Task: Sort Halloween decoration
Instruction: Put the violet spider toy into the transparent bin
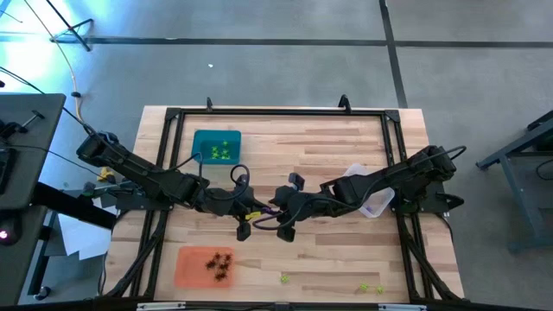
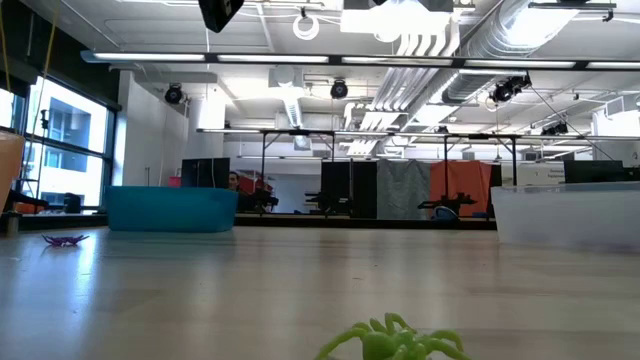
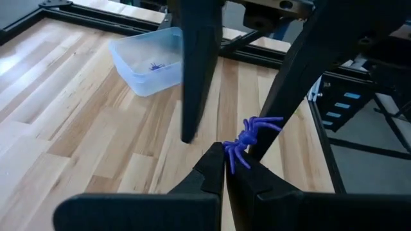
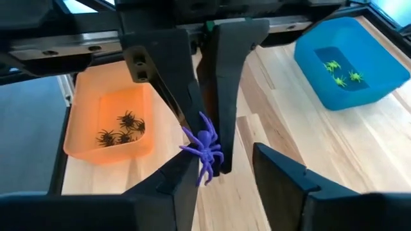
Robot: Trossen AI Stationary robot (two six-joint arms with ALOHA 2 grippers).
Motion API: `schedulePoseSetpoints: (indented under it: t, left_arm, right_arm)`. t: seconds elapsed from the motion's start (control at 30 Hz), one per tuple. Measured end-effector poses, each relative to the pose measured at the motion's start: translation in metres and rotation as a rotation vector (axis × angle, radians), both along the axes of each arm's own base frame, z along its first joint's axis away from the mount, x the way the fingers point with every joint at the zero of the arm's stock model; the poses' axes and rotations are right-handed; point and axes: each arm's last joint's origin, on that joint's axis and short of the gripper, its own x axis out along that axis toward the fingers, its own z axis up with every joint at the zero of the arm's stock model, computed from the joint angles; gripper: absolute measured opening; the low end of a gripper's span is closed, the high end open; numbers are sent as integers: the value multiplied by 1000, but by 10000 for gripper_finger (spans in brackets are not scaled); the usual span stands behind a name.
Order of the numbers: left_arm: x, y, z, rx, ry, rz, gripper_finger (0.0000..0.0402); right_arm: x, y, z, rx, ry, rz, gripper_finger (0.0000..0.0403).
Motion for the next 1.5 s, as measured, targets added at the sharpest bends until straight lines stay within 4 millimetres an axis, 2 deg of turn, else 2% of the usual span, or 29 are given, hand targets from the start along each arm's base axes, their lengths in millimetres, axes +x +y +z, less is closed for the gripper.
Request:
schedulePoseSetpoints:
  t: [0.07, 0.2, 0.23, 0.5, 0.97, 1.1, 1.23, 1.37, 1.5]
  left_arm:
    - [0, 0, 0, 3, -2, 2, 0]
    - [0, 0, 0, 17, 2, -5, 0]
    - [0, 0, 0, 24, 4, -8, 0]
    - [0, 0, 0, 28, 3, -10, 23]
    - [-1, 2, -3, 97, 30, -16, 150]
    - [-6, 1, -10, 77, 114, -34, 159]
    - [-8, 3, -14, 54, 169, 1, 157]
    - [-10, 2, -16, 47, 184, -2, 150]
    - [-12, -1, -16, 55, 191, -11, 145]
  right_arm:
    - [0, 0, 0, 5, -3, 5, 115]
    - [1, 1, 0, 12, 2, 38, 26]
    - [1, 1, 0, 7, 2, 46, 14]
    - [1, 0, 1, 12, -2, 46, 3]
    - [-2, -1, -2, 30, 34, -9, 1]
    - [-24, -15, -5, -37, 183, -183, 0]
    - [-67, -31, -7, -49, 471, -374, 0]
    - [-101, -43, -29, -81, 753, -572, 0]
    - [-131, -46, -67, -22, 942, -591, 0]
